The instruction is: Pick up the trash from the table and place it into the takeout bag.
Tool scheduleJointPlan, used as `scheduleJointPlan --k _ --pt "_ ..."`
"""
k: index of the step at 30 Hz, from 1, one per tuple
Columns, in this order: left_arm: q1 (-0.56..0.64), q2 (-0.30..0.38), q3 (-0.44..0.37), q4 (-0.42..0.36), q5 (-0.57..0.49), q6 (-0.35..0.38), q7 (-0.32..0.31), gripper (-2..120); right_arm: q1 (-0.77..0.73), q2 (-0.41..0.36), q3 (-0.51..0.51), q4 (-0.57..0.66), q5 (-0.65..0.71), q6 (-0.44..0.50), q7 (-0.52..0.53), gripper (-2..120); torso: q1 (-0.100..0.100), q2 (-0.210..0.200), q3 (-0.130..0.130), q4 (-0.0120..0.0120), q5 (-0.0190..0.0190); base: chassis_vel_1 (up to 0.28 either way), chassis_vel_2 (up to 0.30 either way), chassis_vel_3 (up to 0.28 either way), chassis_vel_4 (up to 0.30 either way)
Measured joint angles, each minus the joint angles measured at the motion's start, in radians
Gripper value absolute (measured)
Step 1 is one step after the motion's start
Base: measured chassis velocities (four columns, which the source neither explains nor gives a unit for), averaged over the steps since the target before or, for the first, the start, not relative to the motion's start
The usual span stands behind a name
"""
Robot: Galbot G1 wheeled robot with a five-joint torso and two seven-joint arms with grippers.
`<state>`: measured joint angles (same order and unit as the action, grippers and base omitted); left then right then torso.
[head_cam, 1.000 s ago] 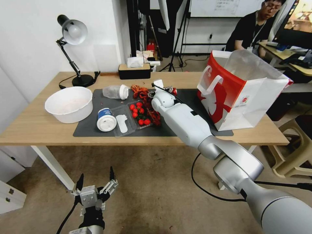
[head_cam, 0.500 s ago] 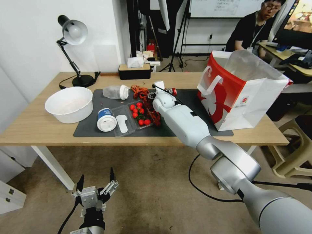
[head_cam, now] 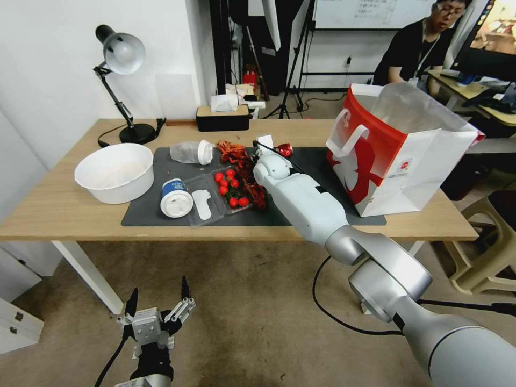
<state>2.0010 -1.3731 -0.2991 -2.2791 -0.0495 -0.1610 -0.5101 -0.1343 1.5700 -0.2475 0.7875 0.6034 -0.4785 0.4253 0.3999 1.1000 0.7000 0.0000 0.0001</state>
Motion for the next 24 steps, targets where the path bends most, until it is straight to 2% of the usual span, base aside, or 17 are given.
scheduleJointPlan --k 8,12,14,15,16,17,19,20,22,24 --pt "0.005 0.0 0.0 -0.004 0.003 -0.001 -0.001 100 -0.015 -0.031 -0.009 0.064 0.008 0.031 0.0 49 0.0 0.0 0.0 0.0 0.0 0.0 0.0 0.0 0.0" --pt "0.007 -0.001 -0.001 -0.008 0.005 -0.001 -0.001 100 -0.028 -0.105 -0.029 0.235 0.019 0.067 -0.009 49 0.0 0.0 0.0 0.0002 0.0 0.0 0.0 0.0 0.0" --pt "0.007 -0.001 -0.001 -0.008 0.005 -0.001 -0.001 100 -0.028 -0.105 -0.029 0.235 0.019 0.067 -0.009 49 0.0 0.0 0.0 0.0002 0.0 0.0 0.0 0.0 0.0" --pt "0.008 -0.001 -0.001 -0.008 0.006 -0.001 -0.001 100 -0.033 -0.147 -0.036 0.325 0.034 0.079 -0.018 49 0.0 0.0 0.0 0.0 -0.0001 0.0 0.0 0.0 0.0" --pt "0.009 -0.003 -0.001 -0.007 0.007 -0.001 -0.001 100 -0.044 -0.243 -0.042 0.516 0.048 0.105 -0.02 48 0.0 0.0 0.0 -0.0002 0.0 0.0 0.0 0.0 0.0" --pt "0.009 -0.003 -0.001 -0.007 0.007 -0.001 -0.001 100 -0.044 -0.243 -0.042 0.516 0.048 0.105 -0.02 48 0.0 0.0 0.0 -0.0002 0.0 0.0 0.0 0.0 0.0" --pt "0.009 -0.005 -0.001 -0.005 0.007 -0.001 -0.001 100 -0.053 -0.306 -0.022 0.658 0.038 0.113 0.011 48 0.0 0.0 0.0 0.0001 0.0001 0.0 0.0 0.0 0.0" --pt "0.009 -0.005 -0.001 -0.005 0.007 -0.001 -0.001 100 -0.053 -0.306 -0.022 0.658 0.038 0.113 0.011 48 0.0 0.0 0.0 0.0001 0.0001 0.0 0.0 0.0 0.0" --pt "0.011 -0.005 -0.004 -0.005 0.007 0.0 -0.002 100 -0.057 -0.363 0.025 0.785 0.033 0.1 0.047 48 0.0 0.0 0.0 0.0 0.0001 0.0 0.0 0.0 0.0" --pt "0.012 -0.004 -0.005 -0.005 0.007 0.0 -0.002 100 -0.057 -0.38 0.044 0.815 0.033 0.089 0.06 48 0.0 0.0 0.0 0.0001 0.0 0.0 0.0 0.0 0.0"
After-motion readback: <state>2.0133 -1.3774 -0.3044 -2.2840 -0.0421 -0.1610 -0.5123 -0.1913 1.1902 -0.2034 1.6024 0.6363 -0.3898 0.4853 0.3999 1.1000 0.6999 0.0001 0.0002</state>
